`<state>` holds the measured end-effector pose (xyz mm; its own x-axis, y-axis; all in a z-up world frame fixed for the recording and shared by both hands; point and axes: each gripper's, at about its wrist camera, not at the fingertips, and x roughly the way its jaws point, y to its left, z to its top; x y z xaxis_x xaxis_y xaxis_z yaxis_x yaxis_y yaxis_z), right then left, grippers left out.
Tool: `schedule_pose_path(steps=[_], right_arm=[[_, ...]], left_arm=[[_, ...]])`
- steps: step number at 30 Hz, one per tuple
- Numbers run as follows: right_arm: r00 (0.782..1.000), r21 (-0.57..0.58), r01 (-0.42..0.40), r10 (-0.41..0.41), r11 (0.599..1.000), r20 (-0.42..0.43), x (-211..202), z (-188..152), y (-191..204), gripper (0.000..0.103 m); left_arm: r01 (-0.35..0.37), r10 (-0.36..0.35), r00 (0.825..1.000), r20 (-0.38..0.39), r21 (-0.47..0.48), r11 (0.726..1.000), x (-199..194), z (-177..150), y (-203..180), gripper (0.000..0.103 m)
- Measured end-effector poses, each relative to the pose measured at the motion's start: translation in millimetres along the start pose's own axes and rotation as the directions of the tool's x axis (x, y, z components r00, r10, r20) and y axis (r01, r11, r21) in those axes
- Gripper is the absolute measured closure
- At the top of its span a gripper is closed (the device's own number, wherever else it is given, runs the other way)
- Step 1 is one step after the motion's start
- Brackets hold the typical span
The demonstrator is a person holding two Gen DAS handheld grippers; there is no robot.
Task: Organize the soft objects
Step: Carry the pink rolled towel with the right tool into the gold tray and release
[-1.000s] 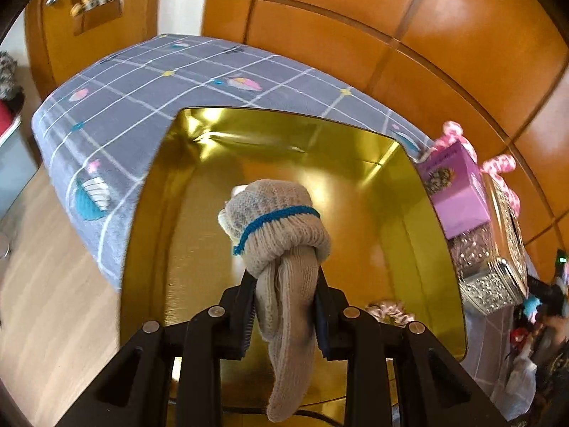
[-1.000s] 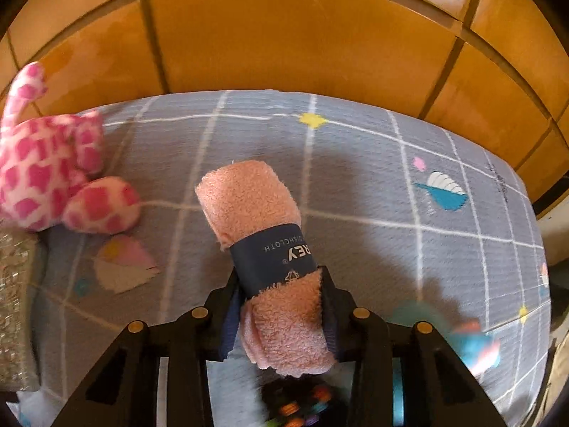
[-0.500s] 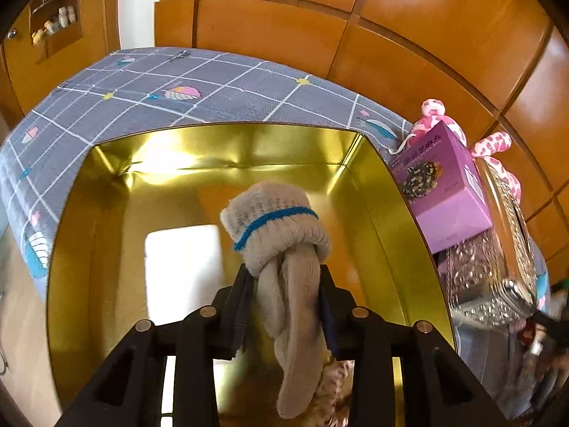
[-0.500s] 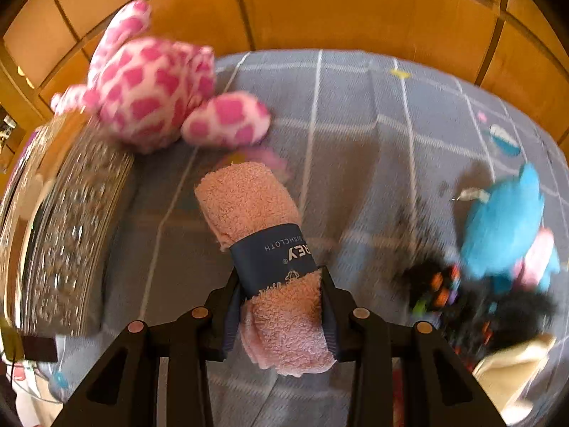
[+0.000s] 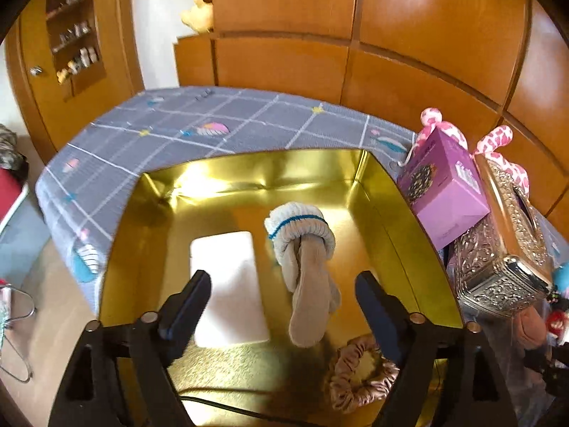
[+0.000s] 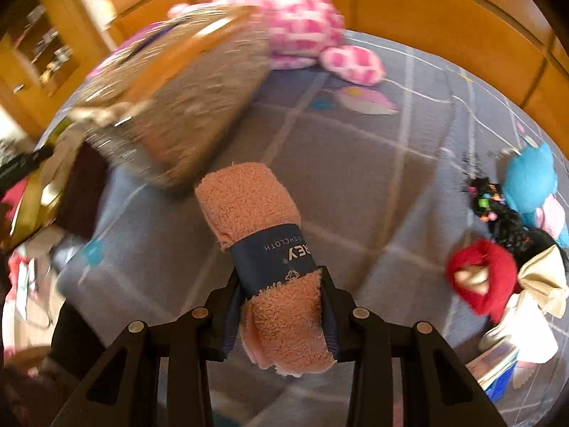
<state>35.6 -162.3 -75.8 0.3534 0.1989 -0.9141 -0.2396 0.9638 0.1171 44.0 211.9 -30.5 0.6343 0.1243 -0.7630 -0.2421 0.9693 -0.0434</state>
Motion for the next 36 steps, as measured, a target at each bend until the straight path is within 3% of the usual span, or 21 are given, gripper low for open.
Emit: schedule_pose_path(steps=[3, 9, 22, 29, 36], right_arm=[[0.999, -0.046, -0.033, 0.035, 0.998, 0.029, -6, -4, 27, 0.065], [0.996, -0.107, -0.069, 0.074, 0.992, 0.048, -6, -1, 60, 0.065], [0.984, -0.220, -0.144, 0.162, 0.965, 0.068, -5, 6, 117, 0.065], [0.966, -0.224, -0.240, 0.256, 0.945, 0.044, -8, 37, 144, 0.065], [0.961, -0.242, -0.264, 0.276, 0.934, 0.013, -3, 72, 181, 0.065]], left_arm=[[-0.044, 0.045, 0.997, 0.058, -0.008, 0.999, -19, -6, 1, 0.001], [-0.087, 0.089, 0.989, 0.118, -0.024, 0.996, -45, -12, 1, 0.000], [-0.163, 0.159, 0.975, 0.155, 0.011, 0.987, -71, -26, 6, 0.000], [-0.171, 0.173, 0.972, 0.160, -0.024, 0.985, -73, -25, 15, 0.000], [-0.199, 0.203, 0.961, 0.187, -0.042, 0.979, -76, -22, 23, 0.000]])
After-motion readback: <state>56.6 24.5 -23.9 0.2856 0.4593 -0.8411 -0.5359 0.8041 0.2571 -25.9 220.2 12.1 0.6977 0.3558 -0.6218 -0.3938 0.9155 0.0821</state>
